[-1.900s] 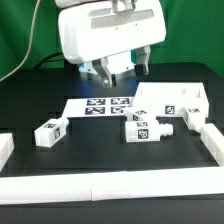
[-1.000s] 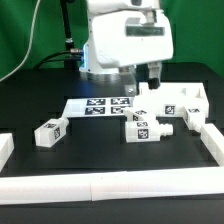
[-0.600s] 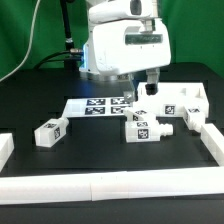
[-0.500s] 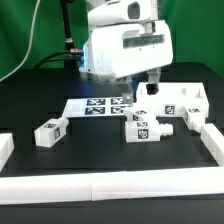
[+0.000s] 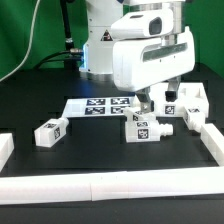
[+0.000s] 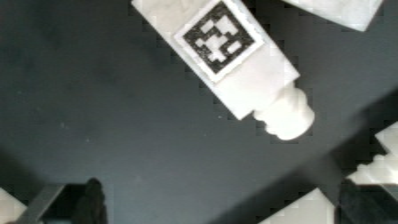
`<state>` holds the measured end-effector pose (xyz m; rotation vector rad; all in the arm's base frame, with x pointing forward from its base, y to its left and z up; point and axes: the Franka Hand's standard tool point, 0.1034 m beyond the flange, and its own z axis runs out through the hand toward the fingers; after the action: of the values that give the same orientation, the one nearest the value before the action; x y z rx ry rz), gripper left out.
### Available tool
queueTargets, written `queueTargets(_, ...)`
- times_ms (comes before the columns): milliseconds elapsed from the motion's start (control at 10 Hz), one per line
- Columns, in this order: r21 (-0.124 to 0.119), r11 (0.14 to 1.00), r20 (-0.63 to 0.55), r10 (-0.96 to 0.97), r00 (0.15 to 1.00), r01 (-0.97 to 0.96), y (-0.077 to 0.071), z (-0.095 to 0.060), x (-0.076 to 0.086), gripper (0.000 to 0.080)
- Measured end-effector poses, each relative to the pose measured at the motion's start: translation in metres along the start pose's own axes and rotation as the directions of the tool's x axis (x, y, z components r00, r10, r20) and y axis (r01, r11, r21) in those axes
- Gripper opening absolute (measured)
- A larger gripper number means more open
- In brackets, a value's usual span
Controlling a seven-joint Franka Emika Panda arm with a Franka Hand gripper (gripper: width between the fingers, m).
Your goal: Assemble one leg
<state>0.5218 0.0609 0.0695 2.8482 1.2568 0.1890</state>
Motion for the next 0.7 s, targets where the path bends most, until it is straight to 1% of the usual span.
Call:
queueTargets(300, -0.001, 1.000, -0.001, -0.007, 1.000, 0.007, -0.001, 0.001, 0.000, 0.0650)
queueTargets(400, -0.010, 0.999, -0.013, -0.033, 0.999, 0.033, -0.004, 0.004, -0.001, 0.0650)
queueTargets(500, -0.003, 0.999, -0.006, -0.035, 0.999, 0.035, -0.008, 0.008, -0.005, 0.0650)
queueTargets(700, 0.000, 0.989, -0.007, -0.150, 0.989, 0.150, -0.008, 0.021, -0.013, 0.0650)
